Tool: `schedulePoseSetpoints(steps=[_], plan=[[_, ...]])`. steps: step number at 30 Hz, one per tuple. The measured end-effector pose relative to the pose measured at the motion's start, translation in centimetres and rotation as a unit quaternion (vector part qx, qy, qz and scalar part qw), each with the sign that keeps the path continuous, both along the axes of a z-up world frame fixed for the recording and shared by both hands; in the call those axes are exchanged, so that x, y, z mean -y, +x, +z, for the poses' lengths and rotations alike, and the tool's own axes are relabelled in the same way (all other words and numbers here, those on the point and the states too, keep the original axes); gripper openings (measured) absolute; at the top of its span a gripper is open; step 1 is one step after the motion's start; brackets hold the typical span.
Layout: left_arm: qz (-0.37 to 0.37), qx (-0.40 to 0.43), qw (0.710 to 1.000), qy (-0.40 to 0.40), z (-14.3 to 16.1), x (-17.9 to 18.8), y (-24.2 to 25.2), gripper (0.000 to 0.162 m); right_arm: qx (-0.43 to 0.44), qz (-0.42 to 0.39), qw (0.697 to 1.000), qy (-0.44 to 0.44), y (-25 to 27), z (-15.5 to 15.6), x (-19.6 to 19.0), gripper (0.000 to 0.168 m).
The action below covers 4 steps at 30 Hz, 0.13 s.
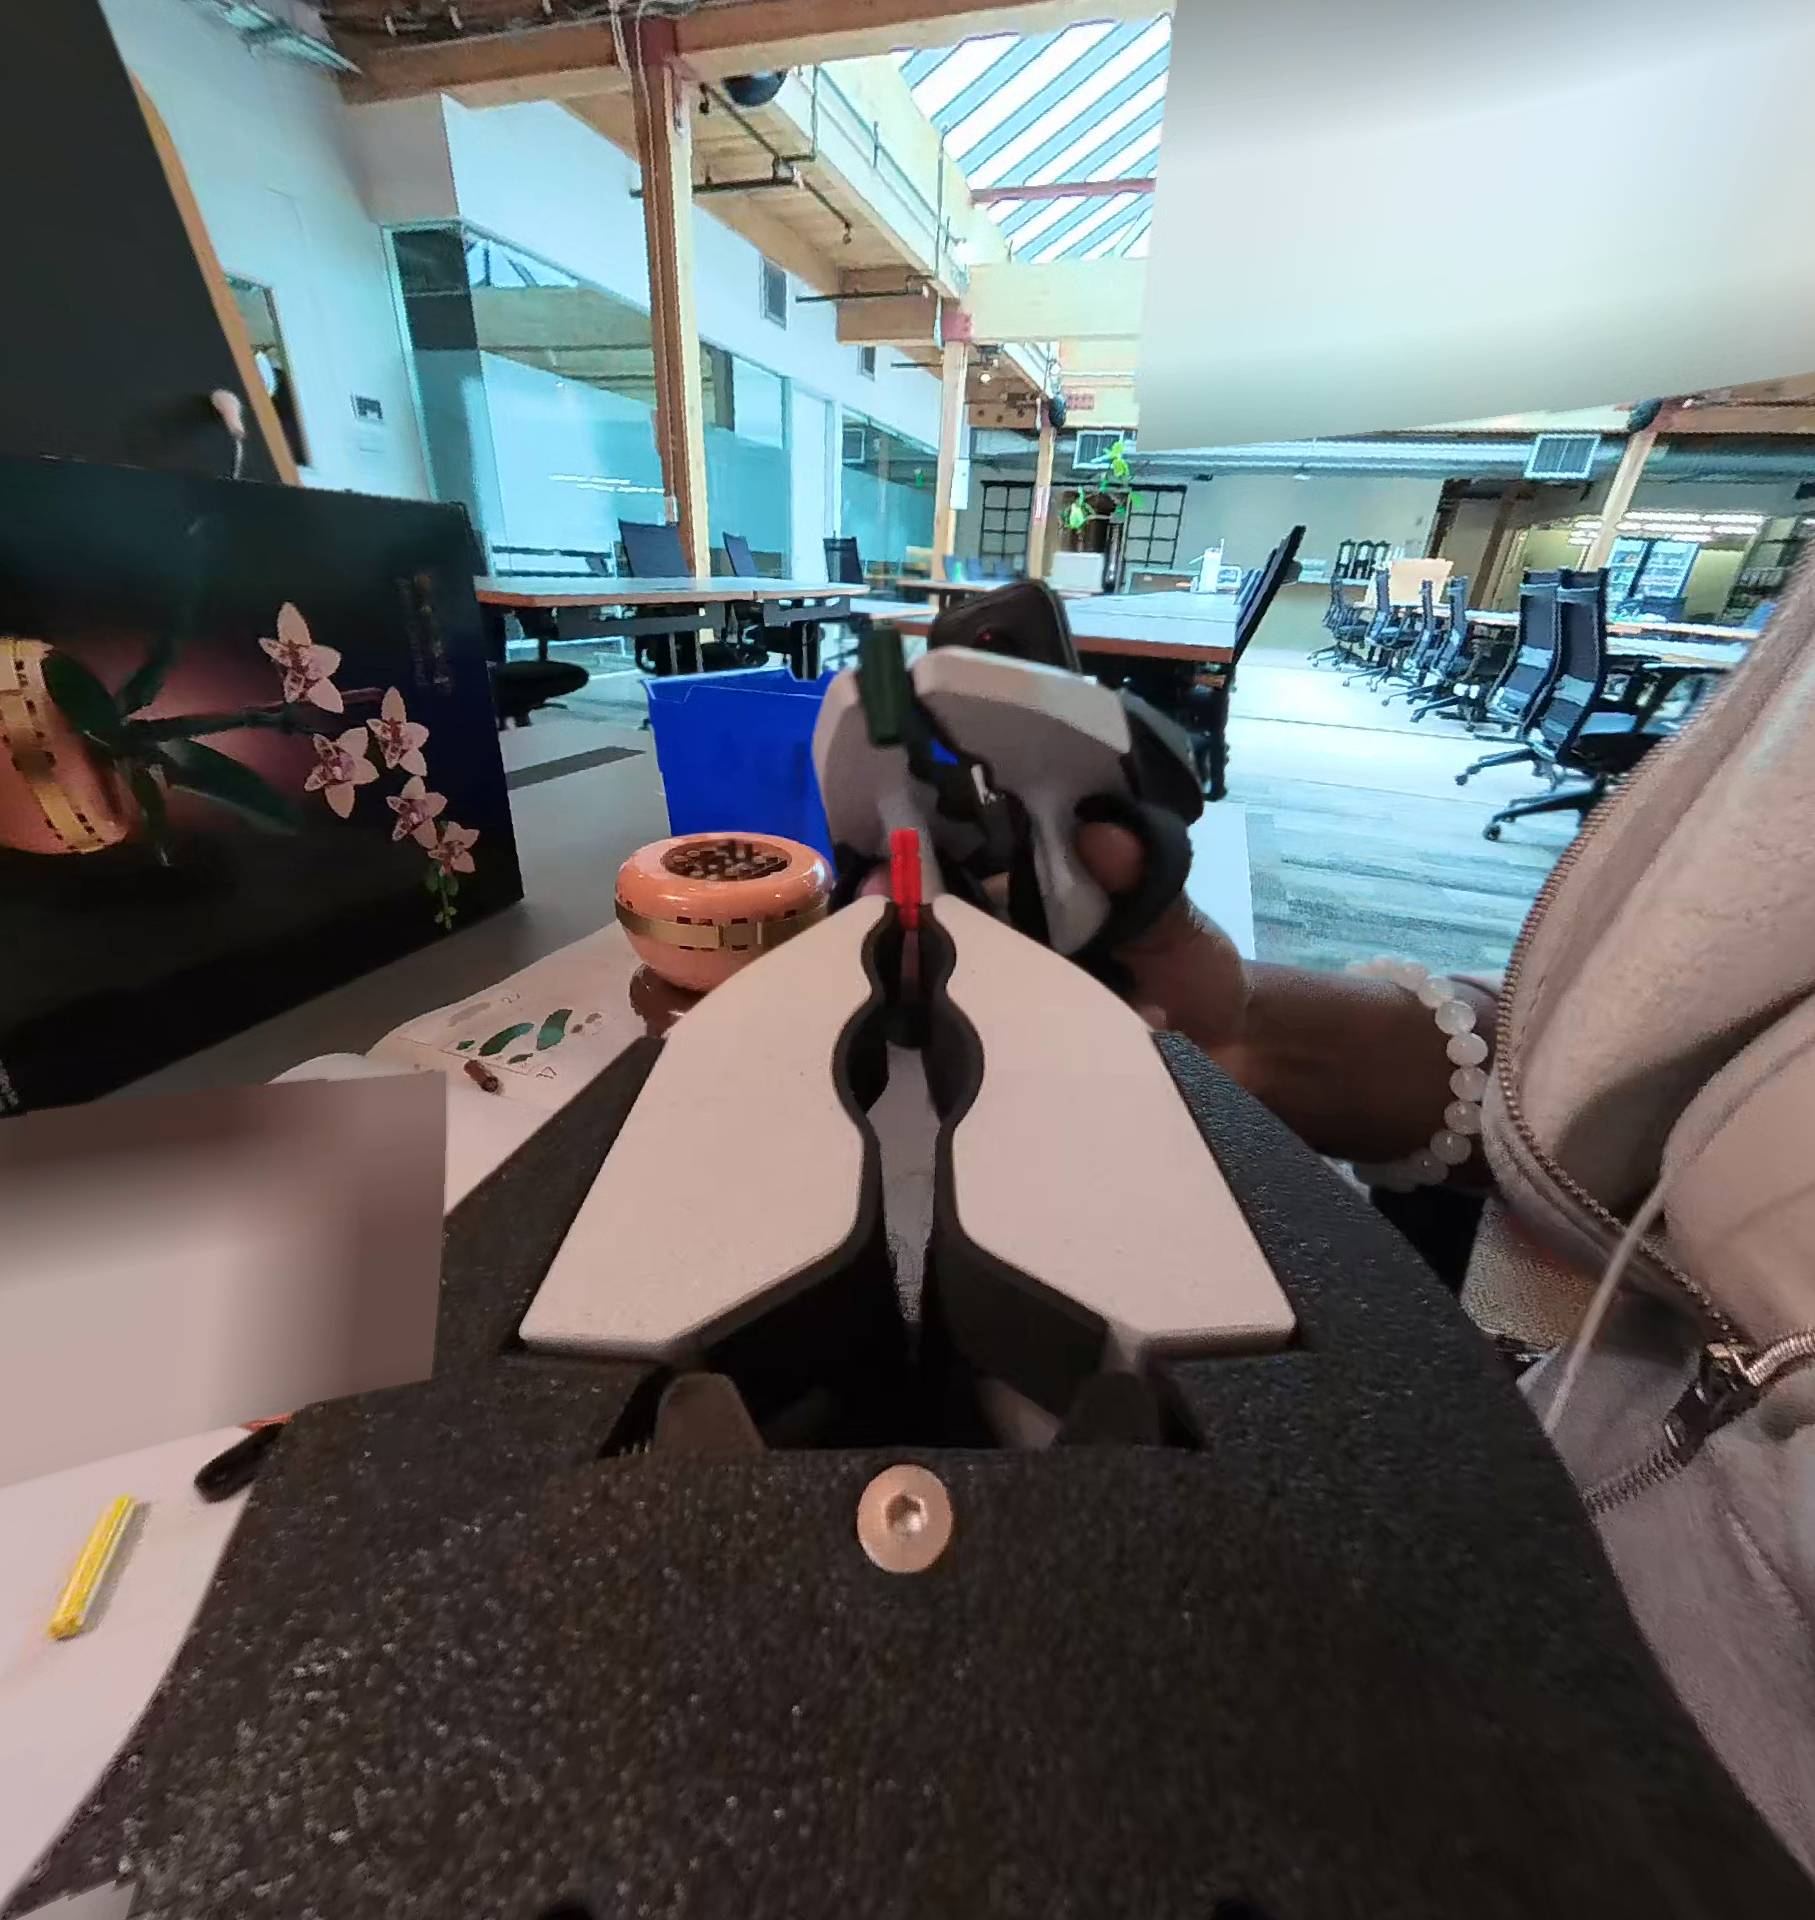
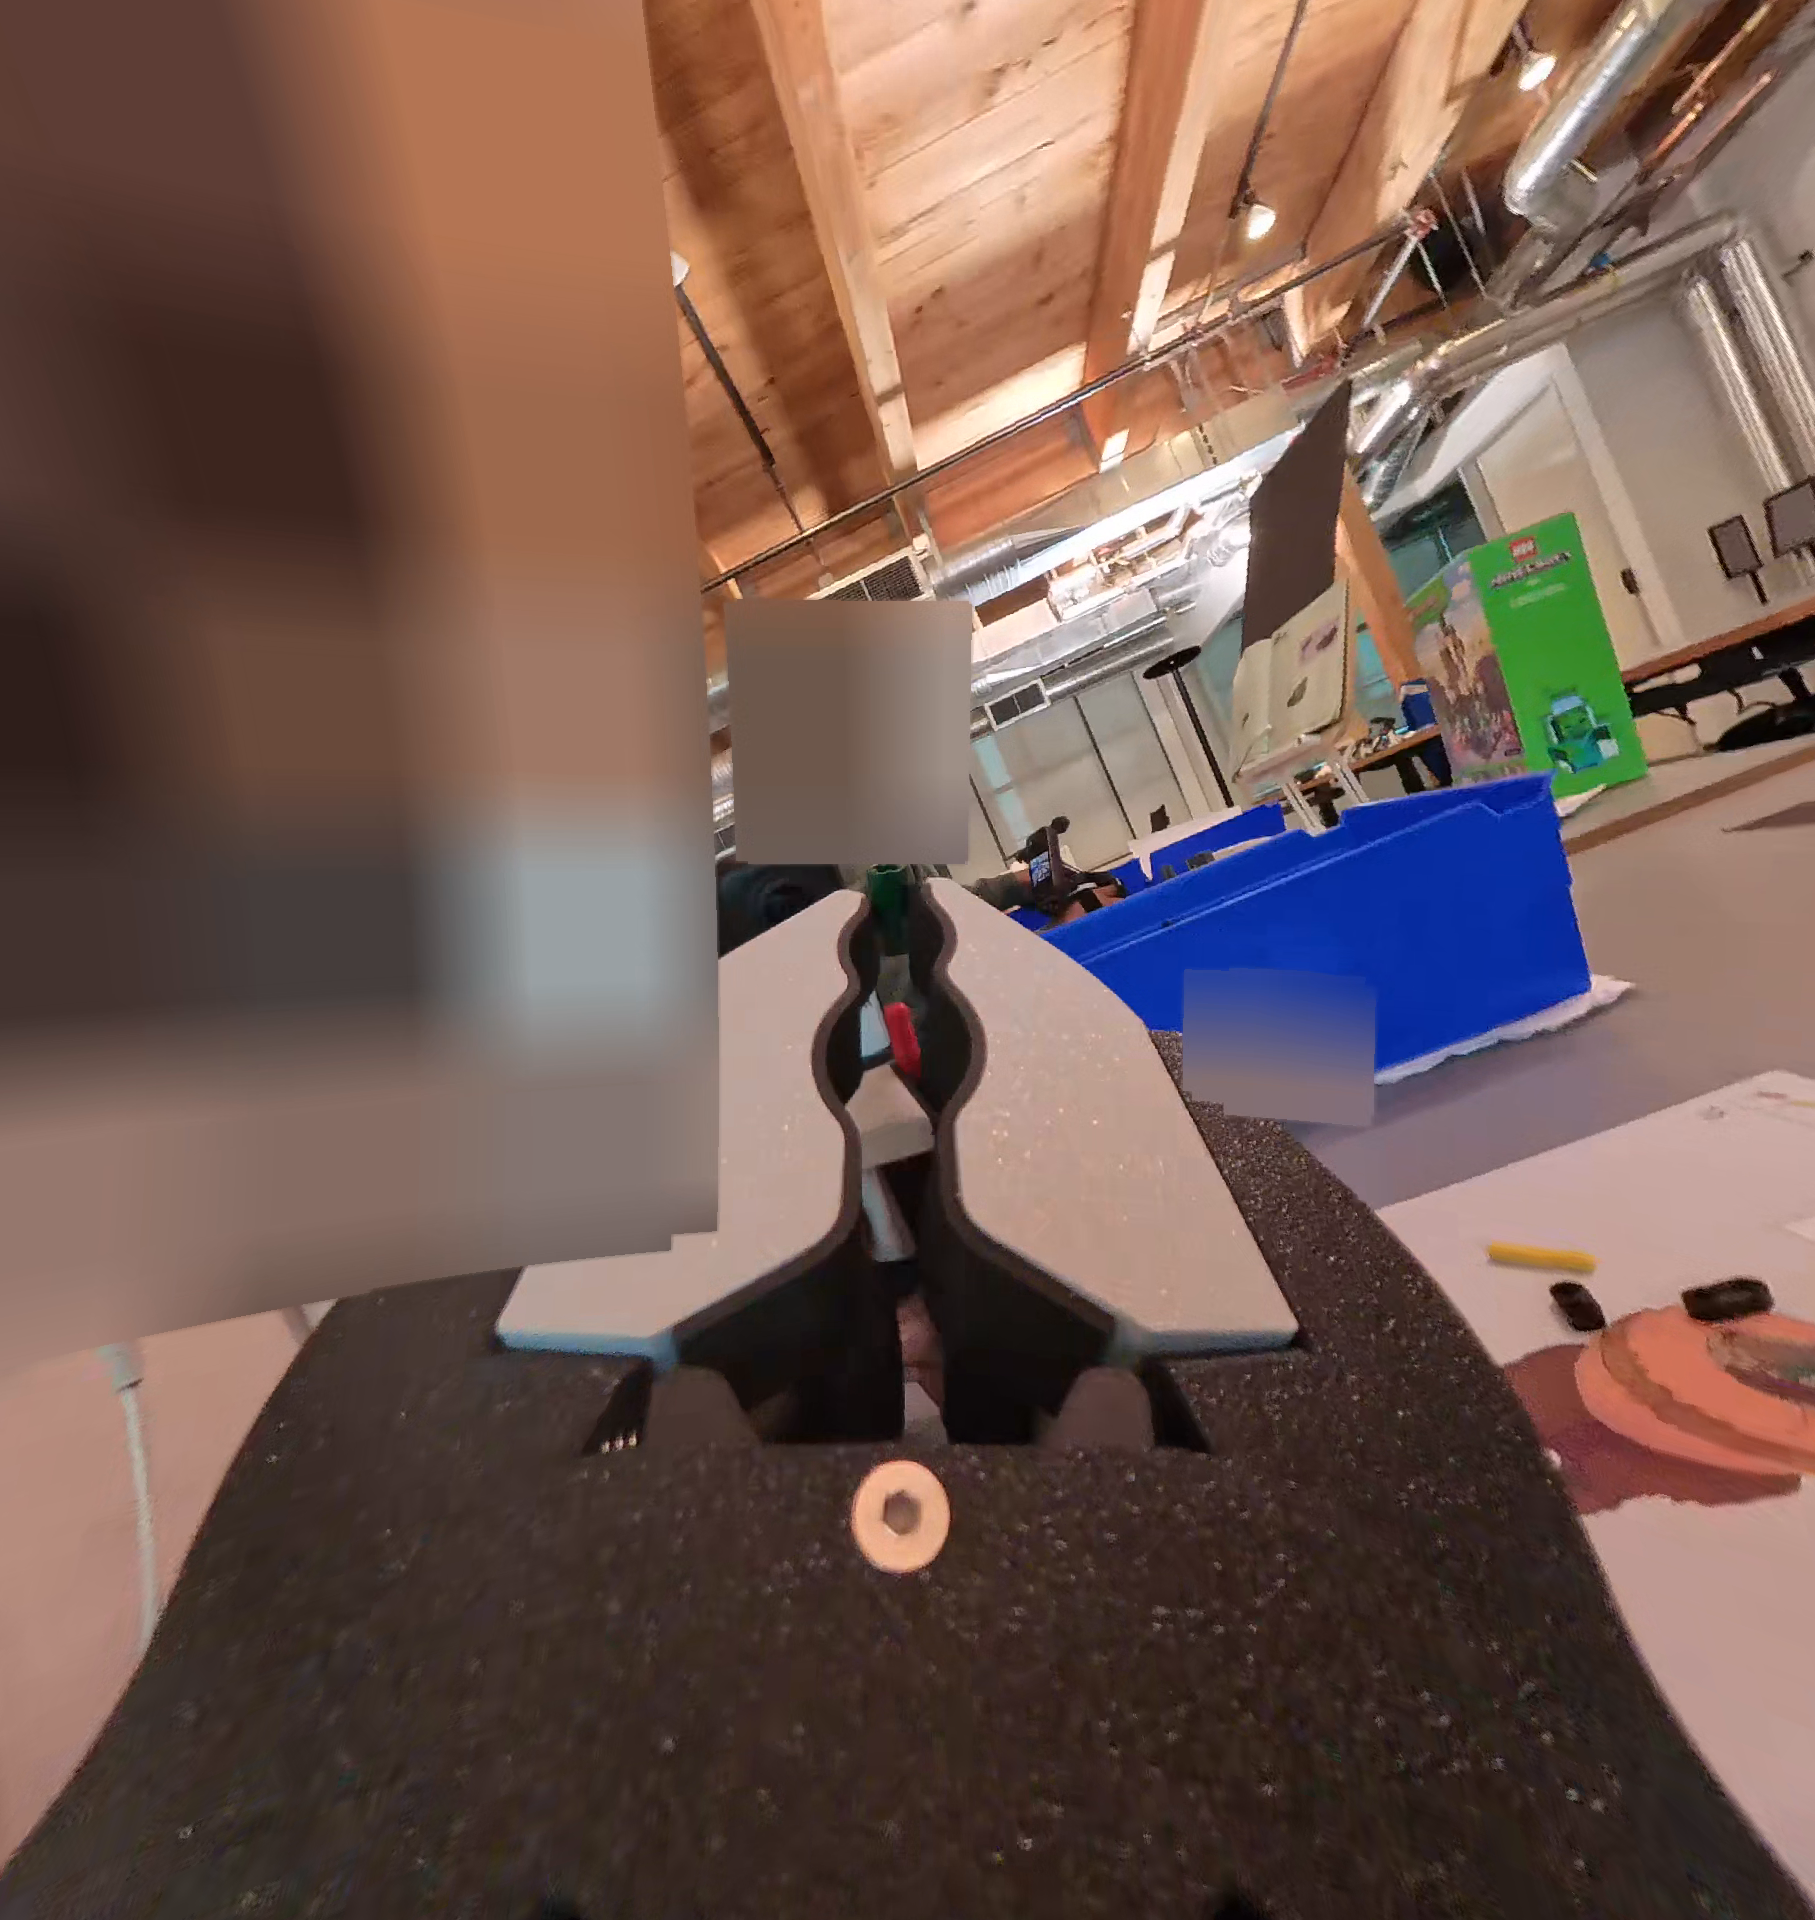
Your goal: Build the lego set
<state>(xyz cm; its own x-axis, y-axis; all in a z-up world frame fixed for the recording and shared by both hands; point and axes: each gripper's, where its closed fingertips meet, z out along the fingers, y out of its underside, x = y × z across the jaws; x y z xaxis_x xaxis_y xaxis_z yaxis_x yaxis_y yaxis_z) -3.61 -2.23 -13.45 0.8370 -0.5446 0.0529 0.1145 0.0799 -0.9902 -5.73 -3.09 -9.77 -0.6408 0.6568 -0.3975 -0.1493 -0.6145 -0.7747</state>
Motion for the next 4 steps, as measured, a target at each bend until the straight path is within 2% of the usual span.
schedulePoseSetpoints(steps=[4], plan=[[0.019,0.001,0.999,-0.028,-0.12,-0.18,-0.07,0.001,0.014,-0.009,1.0,0.004,-0.2,-0.71,0.04,0.005]])
